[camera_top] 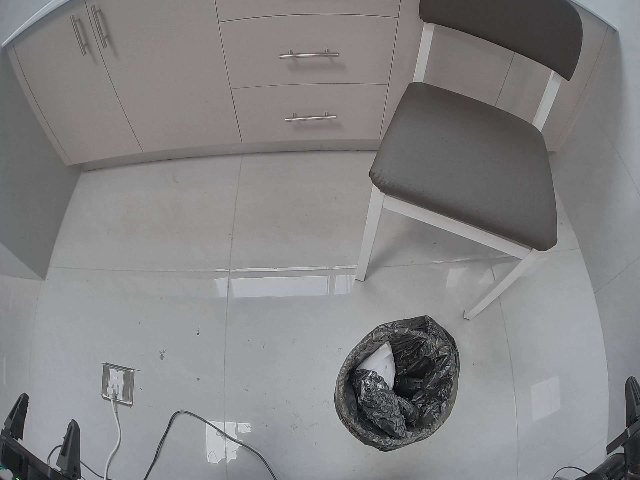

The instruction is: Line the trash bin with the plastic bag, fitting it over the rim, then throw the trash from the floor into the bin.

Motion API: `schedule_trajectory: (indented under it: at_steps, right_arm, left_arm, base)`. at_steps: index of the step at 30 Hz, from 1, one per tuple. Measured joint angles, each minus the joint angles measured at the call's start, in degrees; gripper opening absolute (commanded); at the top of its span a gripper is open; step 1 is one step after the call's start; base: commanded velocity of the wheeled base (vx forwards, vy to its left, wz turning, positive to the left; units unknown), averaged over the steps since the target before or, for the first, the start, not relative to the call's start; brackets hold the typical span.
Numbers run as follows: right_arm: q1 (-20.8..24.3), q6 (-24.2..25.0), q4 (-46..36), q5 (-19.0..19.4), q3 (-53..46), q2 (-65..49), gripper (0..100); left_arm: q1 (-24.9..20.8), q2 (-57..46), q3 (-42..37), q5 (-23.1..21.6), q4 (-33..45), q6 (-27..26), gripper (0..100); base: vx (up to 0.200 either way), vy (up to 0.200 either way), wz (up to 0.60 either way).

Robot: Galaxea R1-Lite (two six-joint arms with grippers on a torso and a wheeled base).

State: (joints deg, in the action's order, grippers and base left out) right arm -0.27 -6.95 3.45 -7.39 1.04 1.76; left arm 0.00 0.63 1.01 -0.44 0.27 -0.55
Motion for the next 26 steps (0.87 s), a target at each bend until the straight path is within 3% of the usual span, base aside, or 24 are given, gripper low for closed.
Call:
schedule_trajectory:
  at_steps: [4, 9, 26]
  right_arm:
    - [0.24, 6.55, -1.16, 3.97, -0.02, -0.57, 0]
    - [0.37, 6.44, -4.07, 7.90, -0.05, -0.88, 0]
    - [0.43, 6.88, -4.16, 8.05, -0.05, -0.99, 0]
  left_arm:
    - [0.00, 0.02, 0.00, 0.01, -0.02, 0.37, 100]
    - [0.00, 0.02, 0.00, 0.12, -0.05, 0.55, 100]
    - [0.00, 0.07, 0.00, 0.17, -0.09, 0.62, 100]
  base:
    - [0.000, 0.000, 0.00]
    - [0.000, 0.000, 0.00]
    - [0.000, 0.000, 0.00]
